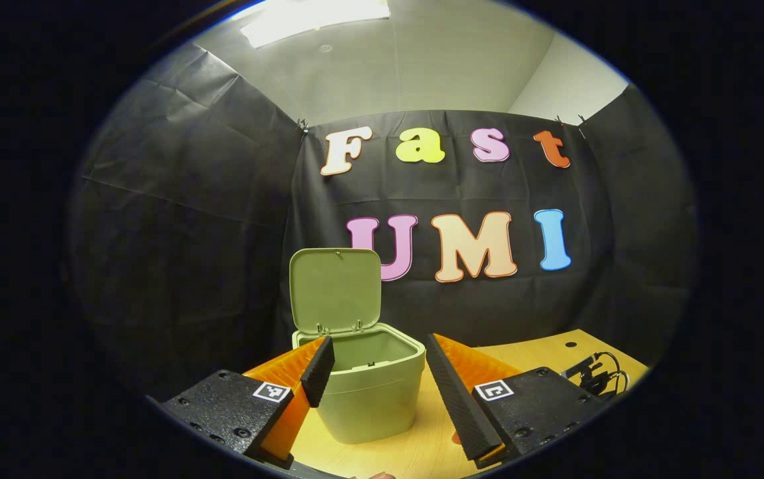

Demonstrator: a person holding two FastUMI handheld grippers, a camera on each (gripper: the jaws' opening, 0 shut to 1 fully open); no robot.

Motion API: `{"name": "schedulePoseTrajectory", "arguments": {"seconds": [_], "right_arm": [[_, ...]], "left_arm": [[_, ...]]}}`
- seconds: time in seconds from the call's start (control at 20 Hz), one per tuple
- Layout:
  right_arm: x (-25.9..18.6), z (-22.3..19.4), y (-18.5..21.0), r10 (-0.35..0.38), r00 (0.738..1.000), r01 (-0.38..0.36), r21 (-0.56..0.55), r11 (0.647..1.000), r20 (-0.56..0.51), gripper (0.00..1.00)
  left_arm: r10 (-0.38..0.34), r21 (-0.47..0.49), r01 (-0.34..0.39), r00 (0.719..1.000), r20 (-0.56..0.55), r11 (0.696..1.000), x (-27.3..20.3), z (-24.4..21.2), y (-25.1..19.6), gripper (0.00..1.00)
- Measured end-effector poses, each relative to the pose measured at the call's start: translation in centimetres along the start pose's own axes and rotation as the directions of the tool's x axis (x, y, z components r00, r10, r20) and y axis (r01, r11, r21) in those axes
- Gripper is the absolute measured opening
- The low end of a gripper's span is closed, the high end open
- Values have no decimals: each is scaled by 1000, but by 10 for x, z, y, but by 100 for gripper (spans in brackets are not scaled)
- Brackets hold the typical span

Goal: Press the lid of the desktop garbage bin to open it, pick up the crumpled paper on the desktop and throw it into the bin, then pick up the pop can on the desktop and drop it into the bin, and finally close the garbage bin lid.

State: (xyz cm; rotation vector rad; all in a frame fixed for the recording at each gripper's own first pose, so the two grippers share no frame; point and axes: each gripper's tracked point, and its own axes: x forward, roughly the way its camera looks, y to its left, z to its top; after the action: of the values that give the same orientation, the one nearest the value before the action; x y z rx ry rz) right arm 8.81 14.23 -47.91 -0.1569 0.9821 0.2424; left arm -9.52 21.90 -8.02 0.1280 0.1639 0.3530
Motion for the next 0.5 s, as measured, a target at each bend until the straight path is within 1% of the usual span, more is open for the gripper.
{"name": "schedulePoseTrajectory", "arguments": {"seconds": [0.05,0.1,0.15,0.2,0.25,0.3,0.35,0.4,0.5], "right_arm": [[-7,11,2,5,1000,-5,10,1000,24,26],[-14,28,2,6,998,-7,14,1000,65,26],[-21,43,2,9,995,-11,16,1000,96,25],[-29,57,7,13,991,-15,17,1000,131,22],[-37,73,11,15,986,-18,17,1000,167,22],[-49,90,14,22,979,-26,15,1000,205,22],[-58,108,20,33,970,-37,10,999,240,22],[-68,123,26,46,961,-49,3,999,273,25],[-89,156,40,72,939,-70,-18,997,337,25]], "left_arm": [[-4,-2,4,1000,1,1000,0,-1,1,85],[-7,-4,7,1000,1,1000,1,-2,1,85],[-9,-4,9,1000,-1,1000,3,-3,2,85],[-10,-7,10,1000,-5,1000,3,-6,3,85],[-11,-11,11,1000,-7,1000,5,-7,4,84],[-11,-16,11,1000,-9,1000,6,-8,5,87],[-12,-22,11,1000,-11,1000,7,-10,7,86],[-10,-28,10,1000,-16,1000,8,-13,9,86],[-11,-40,10,1000,-25,999,8,-18,13,86]]}}
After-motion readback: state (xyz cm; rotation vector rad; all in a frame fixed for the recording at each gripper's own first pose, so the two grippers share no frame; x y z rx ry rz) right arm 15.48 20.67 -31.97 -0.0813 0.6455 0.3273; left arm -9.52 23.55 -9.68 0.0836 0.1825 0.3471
